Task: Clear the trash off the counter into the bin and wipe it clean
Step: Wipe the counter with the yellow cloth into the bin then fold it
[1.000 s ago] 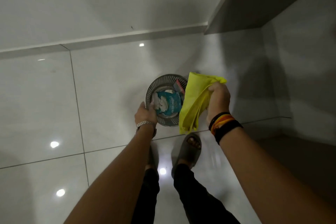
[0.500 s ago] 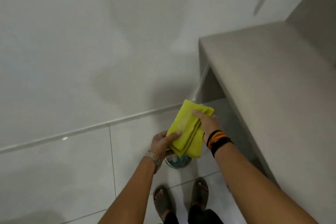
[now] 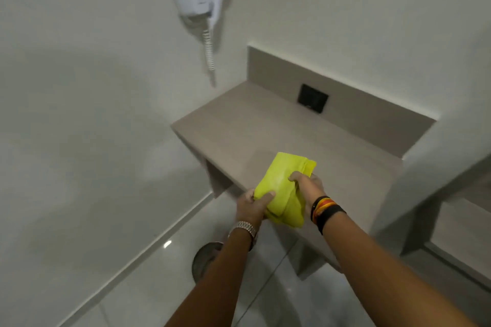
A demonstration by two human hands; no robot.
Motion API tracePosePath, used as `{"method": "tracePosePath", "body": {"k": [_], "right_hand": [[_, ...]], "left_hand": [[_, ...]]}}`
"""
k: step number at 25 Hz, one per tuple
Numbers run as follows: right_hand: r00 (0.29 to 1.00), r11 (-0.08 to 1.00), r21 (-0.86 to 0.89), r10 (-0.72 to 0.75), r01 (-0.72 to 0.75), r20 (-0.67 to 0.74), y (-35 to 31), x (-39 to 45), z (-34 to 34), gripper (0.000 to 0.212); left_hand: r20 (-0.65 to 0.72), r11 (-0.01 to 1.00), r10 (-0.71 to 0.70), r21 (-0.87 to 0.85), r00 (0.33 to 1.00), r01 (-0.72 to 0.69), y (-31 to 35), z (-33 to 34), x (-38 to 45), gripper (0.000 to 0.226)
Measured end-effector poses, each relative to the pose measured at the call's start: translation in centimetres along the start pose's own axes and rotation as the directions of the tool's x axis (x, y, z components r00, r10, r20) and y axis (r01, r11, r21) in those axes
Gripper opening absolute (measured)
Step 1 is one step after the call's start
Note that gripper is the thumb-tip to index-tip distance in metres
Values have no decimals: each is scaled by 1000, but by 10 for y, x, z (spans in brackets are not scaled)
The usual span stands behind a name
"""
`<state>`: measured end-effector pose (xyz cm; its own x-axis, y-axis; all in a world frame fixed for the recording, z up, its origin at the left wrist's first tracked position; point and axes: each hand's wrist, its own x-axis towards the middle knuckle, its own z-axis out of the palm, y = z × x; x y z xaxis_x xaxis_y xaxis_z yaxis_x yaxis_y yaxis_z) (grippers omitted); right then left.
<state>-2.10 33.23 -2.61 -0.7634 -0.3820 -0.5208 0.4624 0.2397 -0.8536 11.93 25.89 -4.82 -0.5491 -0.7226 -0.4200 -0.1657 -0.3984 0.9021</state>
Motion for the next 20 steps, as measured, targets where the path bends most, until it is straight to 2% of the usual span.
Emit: {"method": "tracePosePath", "body": {"k": [3,6,9,12,14,17,20], "right_hand": [[991,998,67,9,0,-134,-6,11,-96,18],[960,999,47,7,7,-279,0,24,-202,27],[910,1000,-22,-13,5,-415,12,35,-309,25],[850,999,-24,23,-42,-526,33,43,-403,29],[828,996,16,84,-90,-554,39,51,-448,28],[835,992,-67,51,-104,-547,39,73,-491,29],[868,981,-171,-4,-93,-496,23,98,-506,39]], "left_hand": [[96,995,-19,96,995,10,-19,88,-4,22],[207,993,-77,105,975,56,-45,183,-20,19],[297,984,-139,145,945,100,-82,281,-47,24],[360,972,-191,201,913,123,-122,371,-81,14],[378,968,-216,206,900,145,-139,415,-96,16],[407,964,-226,223,885,144,-150,448,-107,19],[341,933,-119,359,932,-12,-136,444,-95,30]]}}
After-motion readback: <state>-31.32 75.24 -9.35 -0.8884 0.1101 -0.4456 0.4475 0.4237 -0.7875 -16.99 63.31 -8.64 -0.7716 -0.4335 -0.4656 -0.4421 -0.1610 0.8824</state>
